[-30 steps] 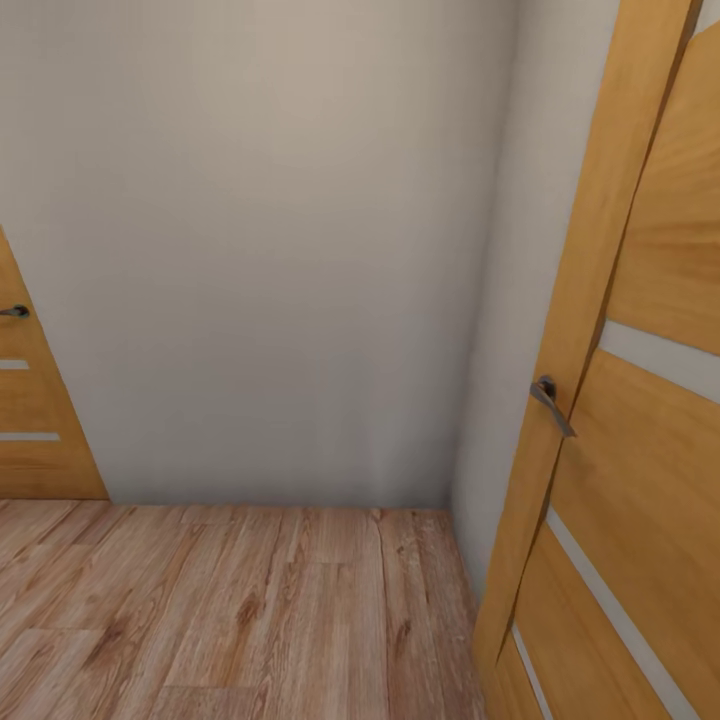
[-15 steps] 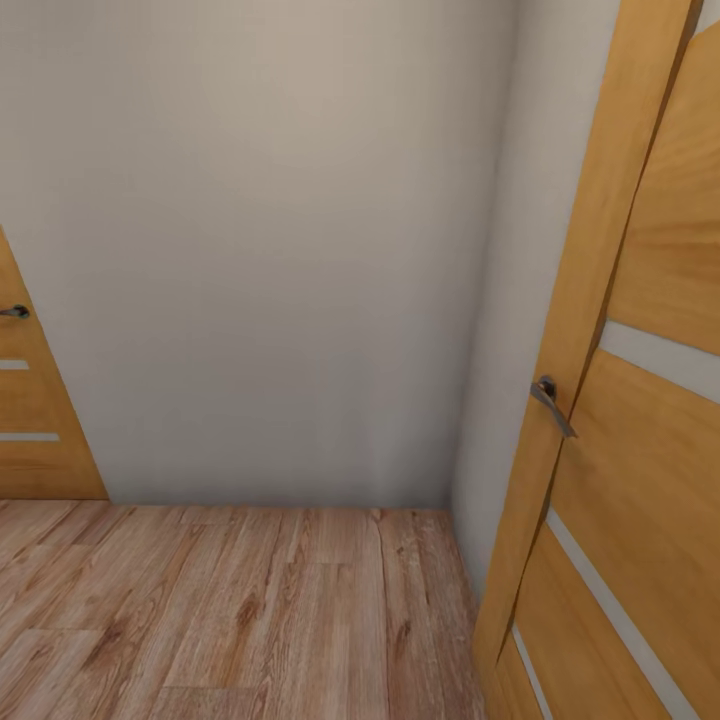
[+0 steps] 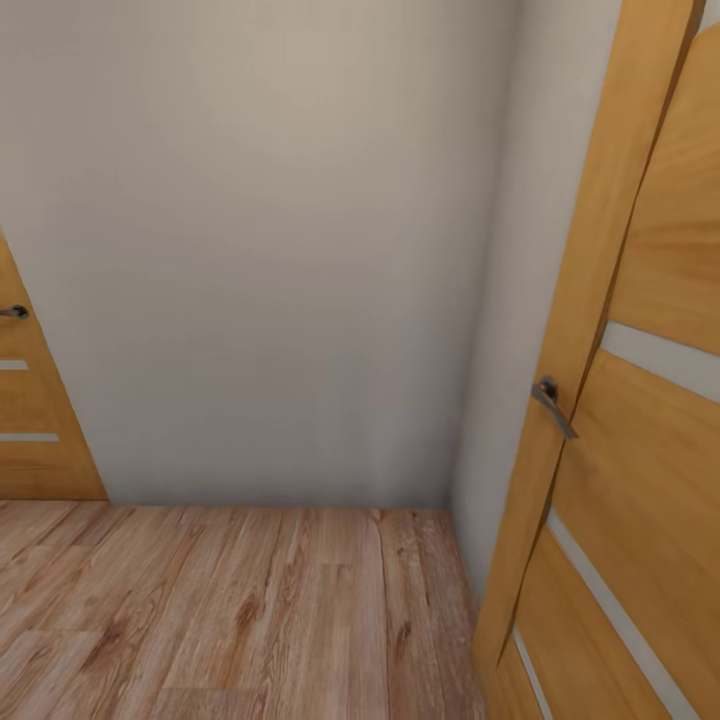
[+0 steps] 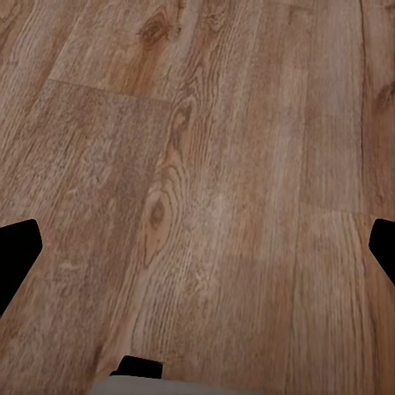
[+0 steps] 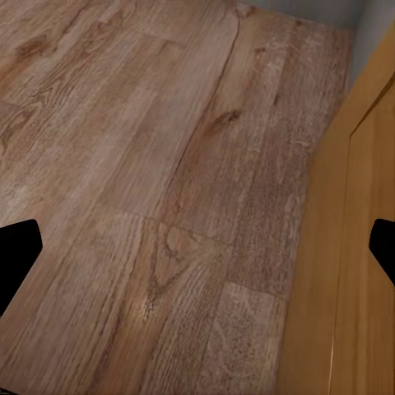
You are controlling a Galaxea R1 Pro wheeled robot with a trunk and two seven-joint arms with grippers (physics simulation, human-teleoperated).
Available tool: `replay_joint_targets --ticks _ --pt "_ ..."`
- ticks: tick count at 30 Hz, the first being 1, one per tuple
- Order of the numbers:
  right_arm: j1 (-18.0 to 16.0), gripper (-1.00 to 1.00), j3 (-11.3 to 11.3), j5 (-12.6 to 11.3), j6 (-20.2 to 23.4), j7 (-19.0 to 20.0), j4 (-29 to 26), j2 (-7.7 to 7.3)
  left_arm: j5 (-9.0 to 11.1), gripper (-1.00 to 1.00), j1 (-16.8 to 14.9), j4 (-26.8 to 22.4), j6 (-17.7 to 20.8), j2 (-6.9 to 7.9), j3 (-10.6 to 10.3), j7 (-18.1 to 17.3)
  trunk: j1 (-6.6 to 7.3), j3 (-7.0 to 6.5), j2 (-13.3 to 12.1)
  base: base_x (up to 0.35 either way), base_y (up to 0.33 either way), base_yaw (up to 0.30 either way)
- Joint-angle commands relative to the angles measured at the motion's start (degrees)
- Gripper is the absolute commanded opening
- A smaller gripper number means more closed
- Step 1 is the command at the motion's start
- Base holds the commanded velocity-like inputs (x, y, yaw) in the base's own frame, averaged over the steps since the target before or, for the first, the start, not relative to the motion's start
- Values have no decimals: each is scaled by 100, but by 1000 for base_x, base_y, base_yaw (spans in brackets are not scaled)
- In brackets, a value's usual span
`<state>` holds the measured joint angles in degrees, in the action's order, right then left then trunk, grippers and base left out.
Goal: Move the two storage containers from the living room to the garage. In the garage, place one container on the floor and stack the other container on top of it (either order is fine).
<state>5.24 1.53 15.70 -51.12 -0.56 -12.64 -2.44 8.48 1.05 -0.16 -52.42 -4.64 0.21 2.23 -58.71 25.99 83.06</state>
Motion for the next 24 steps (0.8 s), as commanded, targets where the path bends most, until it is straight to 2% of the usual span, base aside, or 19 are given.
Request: replay_joint_targets --ticks 1,7,24 --pt "3 100 14 3 -3 -6 -10 -2 -4 100 0 -1 -15 -2 -3 23 -2 3 2 198 0 0" --pt "3 100 14 3 -3 -6 -10 -2 -4 100 0 -1 -15 -1 -3 23 -2 3 2 108 0 0" --pt "2 100 14 7 -3 -6 -10 -2 -4 100 0 -1 -17 -2 -3 23 -2 3 2 4 13 0"
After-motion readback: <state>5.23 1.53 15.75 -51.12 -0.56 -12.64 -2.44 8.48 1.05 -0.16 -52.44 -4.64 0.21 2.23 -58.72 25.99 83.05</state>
